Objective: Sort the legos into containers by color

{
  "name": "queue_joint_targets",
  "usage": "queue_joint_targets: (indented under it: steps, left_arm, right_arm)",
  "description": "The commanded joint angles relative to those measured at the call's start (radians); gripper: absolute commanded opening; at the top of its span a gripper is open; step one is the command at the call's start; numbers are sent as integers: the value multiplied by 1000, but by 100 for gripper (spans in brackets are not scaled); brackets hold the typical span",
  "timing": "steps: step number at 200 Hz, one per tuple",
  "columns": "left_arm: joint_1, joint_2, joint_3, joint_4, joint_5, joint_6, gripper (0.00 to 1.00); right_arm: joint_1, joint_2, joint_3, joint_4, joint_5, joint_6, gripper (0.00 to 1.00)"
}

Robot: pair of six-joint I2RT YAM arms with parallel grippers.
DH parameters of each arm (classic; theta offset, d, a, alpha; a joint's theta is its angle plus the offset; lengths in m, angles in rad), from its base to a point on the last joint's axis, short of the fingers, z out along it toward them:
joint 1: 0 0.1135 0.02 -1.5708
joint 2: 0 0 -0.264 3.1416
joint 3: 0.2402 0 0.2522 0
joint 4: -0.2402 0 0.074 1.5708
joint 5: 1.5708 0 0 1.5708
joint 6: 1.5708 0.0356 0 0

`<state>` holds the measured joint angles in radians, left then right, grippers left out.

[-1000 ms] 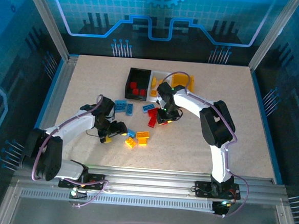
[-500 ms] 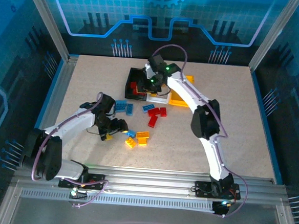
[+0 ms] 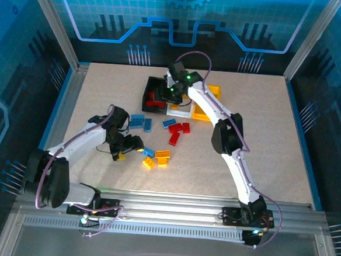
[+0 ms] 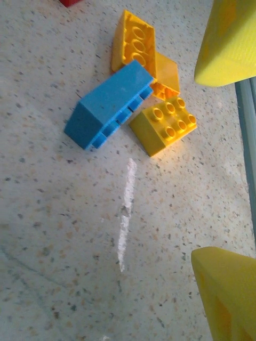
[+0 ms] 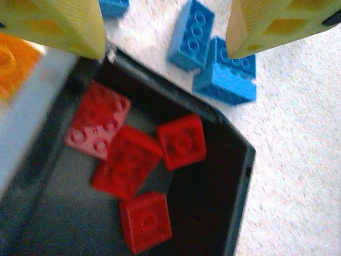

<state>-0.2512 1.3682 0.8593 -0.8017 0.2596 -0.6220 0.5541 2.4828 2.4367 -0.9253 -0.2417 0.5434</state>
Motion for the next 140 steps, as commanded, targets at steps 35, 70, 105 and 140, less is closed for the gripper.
queue_joint_targets:
  steps: [35,70,105,140]
  left_arm:
    - [-53,115,78,81,21,-35,79]
    - [-107,198,92,147,22,-95,78]
    - [-123,268,130,160,8,-107,77]
    - [-122,344,164,139,-17,-81,74]
  right_arm:
    - [30,-413,-507,-50,50,-179,62]
    - [37,-584,-804,5,34,-191,62]
    - [80,-663,-954,25,63,-199,62]
    - [97,-700,-1018,52,61,-165,62]
